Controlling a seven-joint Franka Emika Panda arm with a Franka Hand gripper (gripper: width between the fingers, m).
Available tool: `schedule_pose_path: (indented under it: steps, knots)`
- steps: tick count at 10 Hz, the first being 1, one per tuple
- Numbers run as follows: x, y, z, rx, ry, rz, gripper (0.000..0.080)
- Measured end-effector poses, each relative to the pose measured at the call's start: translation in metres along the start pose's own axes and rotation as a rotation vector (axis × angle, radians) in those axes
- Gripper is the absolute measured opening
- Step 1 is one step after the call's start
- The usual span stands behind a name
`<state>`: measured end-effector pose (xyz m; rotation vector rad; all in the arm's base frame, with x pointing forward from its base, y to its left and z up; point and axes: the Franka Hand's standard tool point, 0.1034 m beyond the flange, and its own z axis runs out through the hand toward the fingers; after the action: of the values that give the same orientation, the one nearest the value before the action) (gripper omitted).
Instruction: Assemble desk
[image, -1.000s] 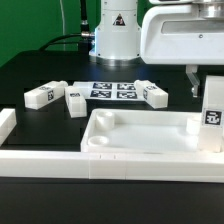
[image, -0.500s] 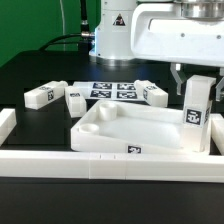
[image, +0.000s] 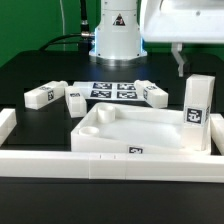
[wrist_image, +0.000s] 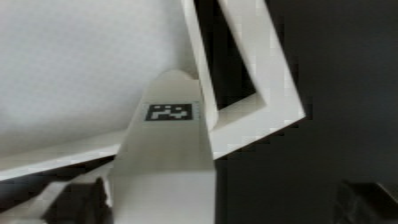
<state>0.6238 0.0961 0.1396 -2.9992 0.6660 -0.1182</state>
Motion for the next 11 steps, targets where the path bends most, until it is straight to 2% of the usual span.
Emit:
schedule_pose_path:
  steps: [2, 3, 8, 10, 11]
  knots:
    - [-0.018, 0.007, -0.005, 0.004, 0.006, -0.044, 0.0649]
    - [-0.026, 0.003, -0.006, 0.006, 0.006, -0.011, 0.0649]
    - [-0.025, 0.004, -0.005, 0.005, 0.006, -0.022, 0.0649]
    - [-0.027, 0.008, -0.007, -0.012, -0.031, -0.183, 0.0649]
    - [-0.029, 0.014, -0.007, -0.004, -0.043, -0.257, 0.0649]
